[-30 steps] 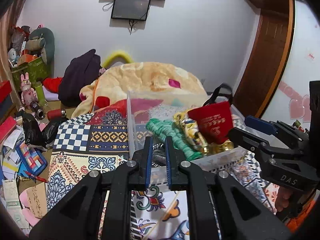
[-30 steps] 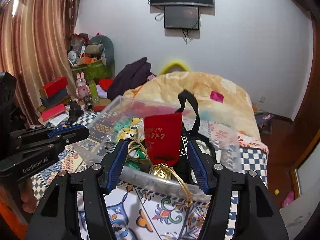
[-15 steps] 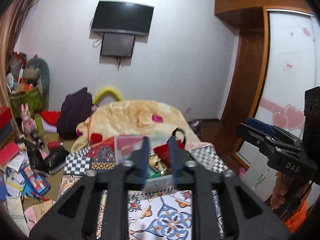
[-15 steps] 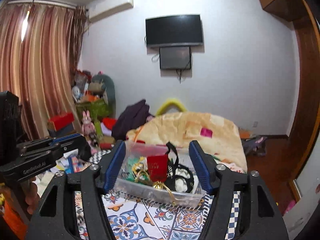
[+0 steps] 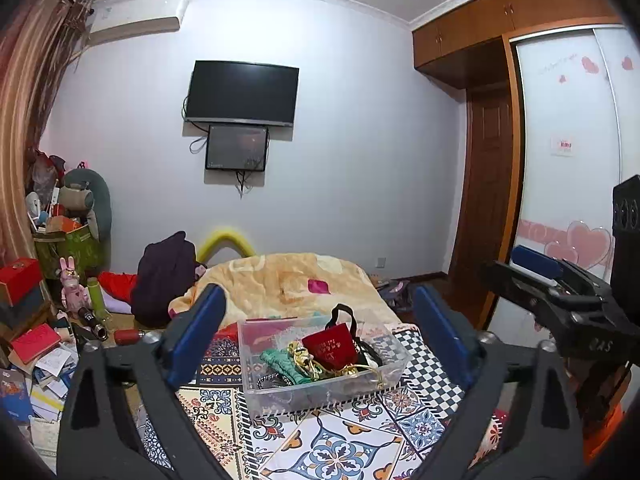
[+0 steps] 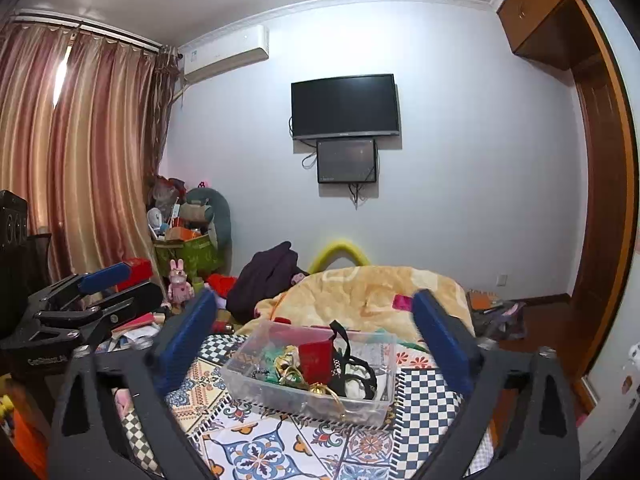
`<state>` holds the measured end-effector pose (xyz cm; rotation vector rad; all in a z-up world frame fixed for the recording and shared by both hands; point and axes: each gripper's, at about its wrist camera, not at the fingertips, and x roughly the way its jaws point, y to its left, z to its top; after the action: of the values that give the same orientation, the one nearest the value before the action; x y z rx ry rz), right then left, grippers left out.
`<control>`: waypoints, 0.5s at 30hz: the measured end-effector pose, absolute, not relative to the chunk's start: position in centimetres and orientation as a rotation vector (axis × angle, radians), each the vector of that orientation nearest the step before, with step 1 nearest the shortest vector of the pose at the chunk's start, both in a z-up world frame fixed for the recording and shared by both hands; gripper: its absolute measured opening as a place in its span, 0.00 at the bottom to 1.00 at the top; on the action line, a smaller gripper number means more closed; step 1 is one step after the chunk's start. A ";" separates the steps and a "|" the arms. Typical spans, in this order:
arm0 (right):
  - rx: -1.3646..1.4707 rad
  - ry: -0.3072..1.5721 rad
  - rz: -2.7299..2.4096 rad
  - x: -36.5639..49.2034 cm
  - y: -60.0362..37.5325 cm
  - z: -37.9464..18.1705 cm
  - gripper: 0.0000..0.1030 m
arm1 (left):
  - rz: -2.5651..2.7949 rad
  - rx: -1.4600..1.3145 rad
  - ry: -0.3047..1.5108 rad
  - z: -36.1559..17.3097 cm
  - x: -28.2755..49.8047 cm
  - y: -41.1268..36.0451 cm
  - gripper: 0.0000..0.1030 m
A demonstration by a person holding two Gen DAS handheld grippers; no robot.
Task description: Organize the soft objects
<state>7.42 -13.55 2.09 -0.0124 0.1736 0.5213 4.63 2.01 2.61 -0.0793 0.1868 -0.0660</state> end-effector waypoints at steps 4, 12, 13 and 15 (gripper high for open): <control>-0.006 0.165 0.524 7.2 -13.6 1.9 1.00 | -0.052 -0.080 0.175 2.8 4.2 2.0 0.99; 0.006 0.172 0.527 6.7 -14.1 1.4 1.00 | -0.044 -0.077 0.174 2.5 4.1 2.0 0.99; 0.005 0.173 0.527 6.7 -14.1 1.3 1.00 | -0.042 -0.075 0.173 2.4 4.2 1.9 0.99; 0.005 0.174 0.525 6.6 -14.2 1.2 1.00 | -0.040 -0.073 0.172 2.4 4.2 1.9 0.99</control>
<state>6.59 -14.15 1.17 0.0054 0.1740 0.5253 4.18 1.87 2.44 -0.0730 0.1720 -0.0404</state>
